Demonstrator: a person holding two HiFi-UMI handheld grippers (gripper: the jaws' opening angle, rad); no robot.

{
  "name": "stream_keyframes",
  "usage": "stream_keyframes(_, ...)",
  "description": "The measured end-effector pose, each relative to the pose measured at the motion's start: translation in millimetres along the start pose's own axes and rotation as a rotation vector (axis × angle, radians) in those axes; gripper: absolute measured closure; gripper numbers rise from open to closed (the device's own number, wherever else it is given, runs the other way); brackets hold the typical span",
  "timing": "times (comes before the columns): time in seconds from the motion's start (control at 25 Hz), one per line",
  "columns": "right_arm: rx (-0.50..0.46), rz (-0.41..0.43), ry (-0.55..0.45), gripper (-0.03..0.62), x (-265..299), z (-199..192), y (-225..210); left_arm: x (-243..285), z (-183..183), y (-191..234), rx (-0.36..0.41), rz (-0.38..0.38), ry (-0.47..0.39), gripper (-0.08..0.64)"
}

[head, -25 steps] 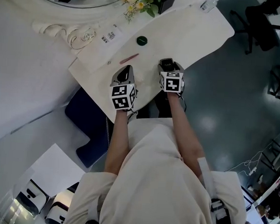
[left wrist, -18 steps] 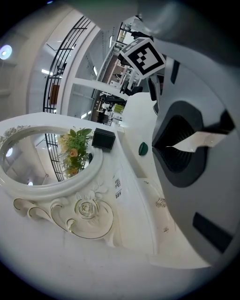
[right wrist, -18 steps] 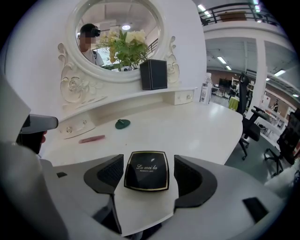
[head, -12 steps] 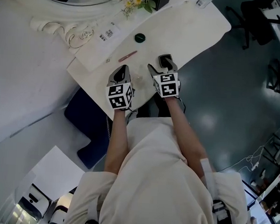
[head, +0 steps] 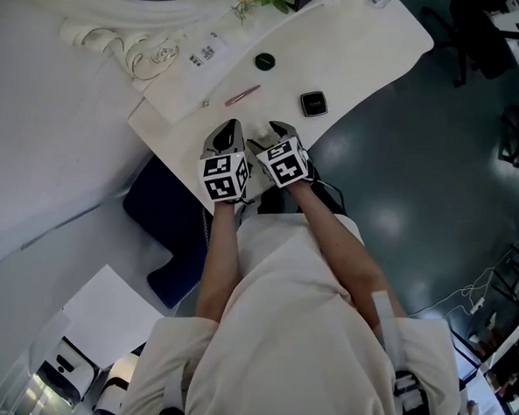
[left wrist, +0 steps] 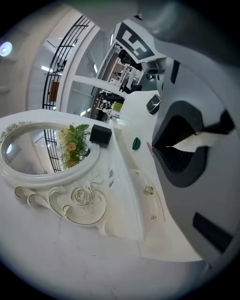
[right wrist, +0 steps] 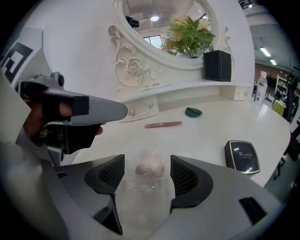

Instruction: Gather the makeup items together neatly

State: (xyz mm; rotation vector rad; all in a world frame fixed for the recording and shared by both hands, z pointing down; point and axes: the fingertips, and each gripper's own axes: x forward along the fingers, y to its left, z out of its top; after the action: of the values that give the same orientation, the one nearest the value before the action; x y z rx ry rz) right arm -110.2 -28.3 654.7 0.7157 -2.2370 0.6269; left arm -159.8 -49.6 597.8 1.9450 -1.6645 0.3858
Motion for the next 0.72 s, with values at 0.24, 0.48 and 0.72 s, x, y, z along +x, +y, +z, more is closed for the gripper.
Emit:
stream_keyframes(0.24,0.054,-0.012,-0.002,0.279,4,-4,0,-6,-3,3,0.003,0.001,0.000,0.545)
stream_keyframes(0.48,0.056,-0.027,0.003,0.290,9,-12,-4,-7,-4,1,0.010,-0.009,0.001,0.545)
stream_keyframes(0.72,0.074,-0.031,-0.004,0.382,2,-6,-2,-5,-2,-2,0.013,-0.016,-0.002,0.545)
